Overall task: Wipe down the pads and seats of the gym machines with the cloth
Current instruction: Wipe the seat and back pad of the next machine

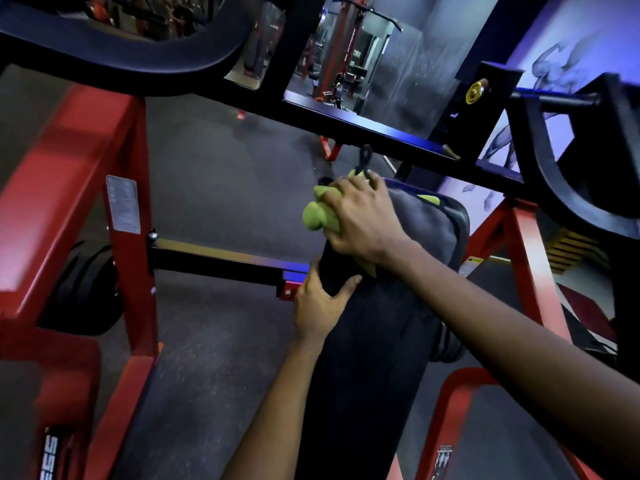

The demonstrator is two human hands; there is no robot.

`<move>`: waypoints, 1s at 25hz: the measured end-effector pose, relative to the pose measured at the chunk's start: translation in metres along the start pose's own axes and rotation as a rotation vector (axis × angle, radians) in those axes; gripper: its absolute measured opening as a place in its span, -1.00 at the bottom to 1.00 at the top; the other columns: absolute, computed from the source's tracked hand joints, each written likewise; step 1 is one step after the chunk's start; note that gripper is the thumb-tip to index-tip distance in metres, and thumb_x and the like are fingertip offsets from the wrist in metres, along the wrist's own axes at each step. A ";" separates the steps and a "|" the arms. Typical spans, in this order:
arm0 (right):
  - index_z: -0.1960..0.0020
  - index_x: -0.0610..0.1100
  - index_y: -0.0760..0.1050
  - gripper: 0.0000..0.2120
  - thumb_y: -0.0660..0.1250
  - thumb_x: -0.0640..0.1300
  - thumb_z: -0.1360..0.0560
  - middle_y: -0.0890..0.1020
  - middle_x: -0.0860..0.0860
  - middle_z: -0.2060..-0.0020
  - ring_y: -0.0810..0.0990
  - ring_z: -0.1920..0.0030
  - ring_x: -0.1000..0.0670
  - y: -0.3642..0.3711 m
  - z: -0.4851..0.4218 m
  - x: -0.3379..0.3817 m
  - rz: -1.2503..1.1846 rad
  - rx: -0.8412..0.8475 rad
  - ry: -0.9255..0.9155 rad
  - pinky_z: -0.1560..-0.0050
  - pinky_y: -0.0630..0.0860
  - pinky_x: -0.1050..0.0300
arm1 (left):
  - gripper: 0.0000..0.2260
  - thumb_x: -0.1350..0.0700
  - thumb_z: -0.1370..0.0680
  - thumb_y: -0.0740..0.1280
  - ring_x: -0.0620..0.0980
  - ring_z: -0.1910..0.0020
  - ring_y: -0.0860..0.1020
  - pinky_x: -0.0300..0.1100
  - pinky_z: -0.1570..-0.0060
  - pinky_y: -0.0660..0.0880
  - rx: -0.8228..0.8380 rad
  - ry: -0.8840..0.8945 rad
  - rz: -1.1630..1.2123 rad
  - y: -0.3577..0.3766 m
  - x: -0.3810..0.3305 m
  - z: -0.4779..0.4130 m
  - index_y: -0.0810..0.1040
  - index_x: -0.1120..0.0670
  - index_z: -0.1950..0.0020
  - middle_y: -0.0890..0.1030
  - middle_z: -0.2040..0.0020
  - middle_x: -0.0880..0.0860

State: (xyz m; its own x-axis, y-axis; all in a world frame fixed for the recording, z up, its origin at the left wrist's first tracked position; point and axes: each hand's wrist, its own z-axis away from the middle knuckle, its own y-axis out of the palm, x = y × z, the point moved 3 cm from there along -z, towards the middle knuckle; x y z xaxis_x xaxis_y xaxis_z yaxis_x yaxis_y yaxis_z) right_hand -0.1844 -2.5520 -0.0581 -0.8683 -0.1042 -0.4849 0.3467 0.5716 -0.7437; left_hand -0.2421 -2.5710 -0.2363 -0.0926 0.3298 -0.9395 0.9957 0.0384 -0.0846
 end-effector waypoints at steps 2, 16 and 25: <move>-0.28 0.00 0.57 -0.48 0.24 0.15 -0.38 0.64 -0.02 -0.16 0.56 -0.26 -0.13 -0.002 0.009 -0.006 -0.035 0.024 -0.105 -0.34 0.29 -0.16 | -0.23 -0.54 -0.36 0.25 0.03 -0.21 0.57 -0.07 -0.10 0.56 0.027 0.006 -0.026 0.000 0.001 0.001 0.45 -0.04 -0.36 0.63 -0.20 -0.02; -0.31 0.03 0.55 -0.47 0.29 0.18 -0.39 0.59 0.04 -0.28 0.47 -0.40 -0.09 -0.002 0.014 -0.044 -0.198 0.016 -0.092 -0.43 0.24 -0.17 | -0.17 -0.52 -0.40 0.27 0.00 -0.34 0.50 0.02 -0.23 0.53 0.121 -0.046 -0.034 0.000 0.026 0.019 0.35 -0.01 -0.49 0.55 -0.35 -0.01; -0.40 0.01 0.50 -0.46 0.36 0.05 -0.43 0.55 0.02 -0.37 0.40 -0.47 -0.08 0.015 0.057 -0.012 -0.209 -0.045 -0.171 -0.52 0.08 -0.20 | -0.11 -0.48 -0.41 0.24 0.05 -0.50 0.34 -0.01 -0.43 0.36 0.245 -0.151 -0.068 -0.009 0.033 0.040 0.14 -0.06 -0.62 0.36 -0.53 0.06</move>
State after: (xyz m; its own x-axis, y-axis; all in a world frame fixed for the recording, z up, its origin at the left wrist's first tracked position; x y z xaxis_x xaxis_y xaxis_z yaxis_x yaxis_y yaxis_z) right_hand -0.1482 -2.5888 -0.0893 -0.8456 -0.3571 -0.3968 0.1472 0.5585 -0.8163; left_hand -0.2543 -2.5976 -0.2800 -0.1749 0.1893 -0.9662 0.9612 -0.1798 -0.2092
